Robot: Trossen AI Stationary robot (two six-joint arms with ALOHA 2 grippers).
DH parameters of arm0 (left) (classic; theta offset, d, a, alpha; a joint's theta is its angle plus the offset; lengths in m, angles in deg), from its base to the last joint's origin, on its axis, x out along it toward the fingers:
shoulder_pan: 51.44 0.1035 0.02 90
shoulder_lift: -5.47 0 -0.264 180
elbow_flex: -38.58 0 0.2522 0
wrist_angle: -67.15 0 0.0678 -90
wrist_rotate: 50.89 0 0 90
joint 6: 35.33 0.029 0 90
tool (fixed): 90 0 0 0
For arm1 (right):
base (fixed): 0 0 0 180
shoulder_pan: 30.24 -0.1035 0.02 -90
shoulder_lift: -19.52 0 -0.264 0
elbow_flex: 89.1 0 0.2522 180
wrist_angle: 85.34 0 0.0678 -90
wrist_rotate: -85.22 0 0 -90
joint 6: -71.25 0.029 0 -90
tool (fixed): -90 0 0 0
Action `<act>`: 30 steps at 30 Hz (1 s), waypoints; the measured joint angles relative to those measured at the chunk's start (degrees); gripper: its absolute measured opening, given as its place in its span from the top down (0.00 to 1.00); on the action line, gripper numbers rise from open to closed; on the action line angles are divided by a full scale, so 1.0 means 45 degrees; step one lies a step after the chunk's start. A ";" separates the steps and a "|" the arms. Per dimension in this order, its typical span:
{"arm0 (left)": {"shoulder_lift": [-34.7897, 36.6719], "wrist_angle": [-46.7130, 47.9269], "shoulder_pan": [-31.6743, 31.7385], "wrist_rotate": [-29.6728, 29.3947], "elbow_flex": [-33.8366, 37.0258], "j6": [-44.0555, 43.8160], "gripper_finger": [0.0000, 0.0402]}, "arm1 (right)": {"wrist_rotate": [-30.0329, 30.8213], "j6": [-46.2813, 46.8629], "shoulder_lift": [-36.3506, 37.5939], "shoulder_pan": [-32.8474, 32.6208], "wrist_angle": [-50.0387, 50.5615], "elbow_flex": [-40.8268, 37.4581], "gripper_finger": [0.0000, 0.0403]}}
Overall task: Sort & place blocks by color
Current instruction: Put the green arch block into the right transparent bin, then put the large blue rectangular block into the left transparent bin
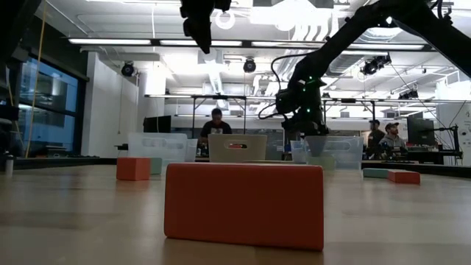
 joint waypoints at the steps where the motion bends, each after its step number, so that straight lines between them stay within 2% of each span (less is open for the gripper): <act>1: 0.0000 0.0000 0.0000 0.0000 0.0000 0.0000 0.54 | -0.0011 0.0000 0.0000 0.0014 0.0013 0.0000 0.93; 12: 0.0000 0.0000 0.0000 0.0000 0.0000 0.0005 0.54 | -0.0313 -0.0009 -0.0209 0.0090 -0.0068 0.0000 0.93; 19: 0.0000 0.0000 -0.0008 0.0000 0.0000 0.0005 0.54 | -0.0335 -0.0055 -0.0209 0.0131 -0.0005 0.0000 0.80; 30: 0.0000 -0.0491 -0.0019 0.0000 0.0000 0.0000 0.54 | 0.0049 -0.0163 -0.0209 0.0131 0.0186 0.0226 0.78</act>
